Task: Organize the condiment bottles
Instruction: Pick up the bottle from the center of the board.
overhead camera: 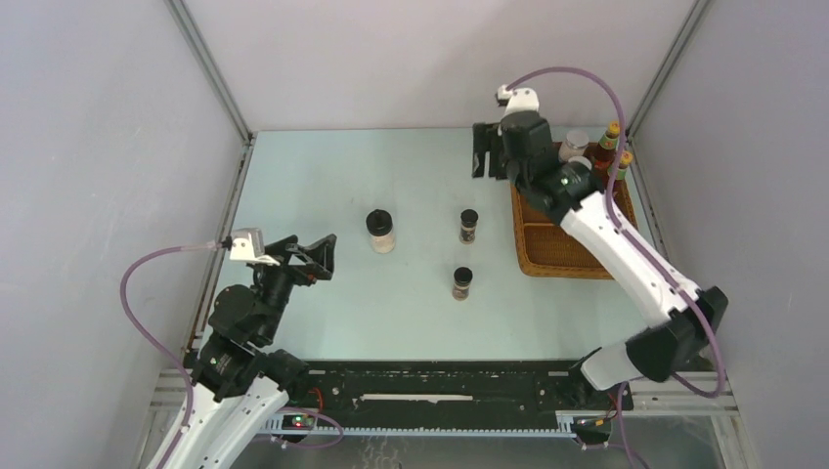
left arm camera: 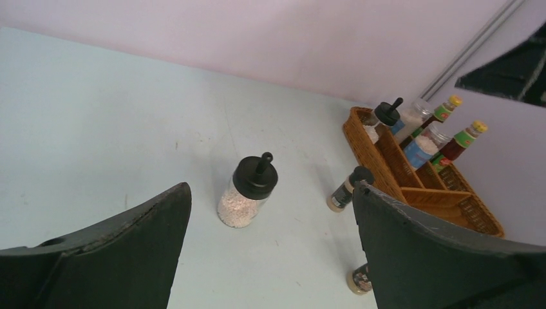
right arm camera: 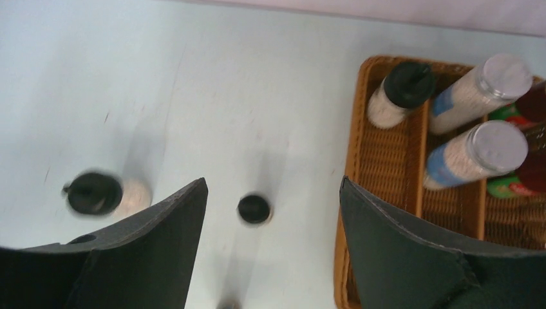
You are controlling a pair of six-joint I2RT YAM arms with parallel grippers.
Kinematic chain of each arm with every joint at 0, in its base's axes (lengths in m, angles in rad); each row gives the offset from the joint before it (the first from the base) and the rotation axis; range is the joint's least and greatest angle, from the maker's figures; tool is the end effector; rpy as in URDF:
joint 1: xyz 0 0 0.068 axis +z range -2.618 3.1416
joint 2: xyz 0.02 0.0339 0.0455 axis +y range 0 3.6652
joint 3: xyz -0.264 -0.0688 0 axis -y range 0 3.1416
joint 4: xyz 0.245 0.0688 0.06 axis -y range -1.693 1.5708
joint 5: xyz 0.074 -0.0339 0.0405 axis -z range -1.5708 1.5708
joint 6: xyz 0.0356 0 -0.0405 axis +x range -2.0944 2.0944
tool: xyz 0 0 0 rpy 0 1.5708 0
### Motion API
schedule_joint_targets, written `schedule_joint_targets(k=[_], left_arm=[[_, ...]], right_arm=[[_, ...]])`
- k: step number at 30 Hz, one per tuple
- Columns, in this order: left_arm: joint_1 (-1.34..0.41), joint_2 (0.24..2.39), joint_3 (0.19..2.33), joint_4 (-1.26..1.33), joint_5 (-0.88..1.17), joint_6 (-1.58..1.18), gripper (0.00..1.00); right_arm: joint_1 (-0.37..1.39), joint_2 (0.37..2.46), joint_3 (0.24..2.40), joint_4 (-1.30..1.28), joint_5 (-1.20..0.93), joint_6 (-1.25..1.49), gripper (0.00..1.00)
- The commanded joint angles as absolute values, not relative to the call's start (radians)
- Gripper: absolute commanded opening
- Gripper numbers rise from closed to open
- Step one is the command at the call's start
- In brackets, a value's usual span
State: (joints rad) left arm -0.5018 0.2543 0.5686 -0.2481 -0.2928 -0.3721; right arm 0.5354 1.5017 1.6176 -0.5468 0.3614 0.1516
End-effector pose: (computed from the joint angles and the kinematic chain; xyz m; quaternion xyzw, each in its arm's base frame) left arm 0.0810 -0.0327 0.3199 -0.0625 0.6815 -0.2154 0.6966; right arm 0.2951 0.1604 0.4200 -0.0628 0.8315 0.0363 0.5508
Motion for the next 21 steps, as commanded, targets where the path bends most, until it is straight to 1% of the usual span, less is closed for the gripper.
schedule_joint_targets(k=[1, 5, 9, 12, 15, 17, 19, 21], left_arm=[[-0.512, 0.273, 0.612, -0.206, -0.243, -0.435, 1.00], [-0.534, 0.305, 0.663, -0.186, -0.277, -0.470, 1.00], [-0.534, 0.277, 0.682, -0.176, -0.317, -0.467, 1.00], [-0.534, 0.232, 0.663, -0.186, -0.355, -0.485, 1.00], [-0.534, 0.240, 0.682, -0.244, -0.369, -0.467, 1.00], [-0.534, 0.255, 0.708, -0.296, -0.380, -0.456, 1.00], [-0.534, 0.249, 0.711, -0.317, -0.395, -0.457, 1.00], [-0.534, 0.244, 0.713, -0.339, -0.406, -0.457, 1.00]], right_arm=[[0.699, 1.319, 1.550, -0.615, 0.507, 0.201, 0.83], [0.867, 1.175, 1.494, -0.624, 0.610, 0.233, 0.81], [0.963, 1.090, 1.444, -0.590, 0.637, 0.213, 0.79], [1.015, 1.089, 1.475, -0.615, 0.647, 0.175, 0.79], [1.048, 1.090, 1.502, -0.618, 0.630, 0.146, 0.78], [1.048, 1.084, 1.473, -0.574, 0.584, 0.134, 0.78], [1.038, 1.111, 1.467, -0.566, 0.515, 0.136, 0.78], [1.041, 1.147, 1.470, -0.568, 0.490, 0.138, 0.79]])
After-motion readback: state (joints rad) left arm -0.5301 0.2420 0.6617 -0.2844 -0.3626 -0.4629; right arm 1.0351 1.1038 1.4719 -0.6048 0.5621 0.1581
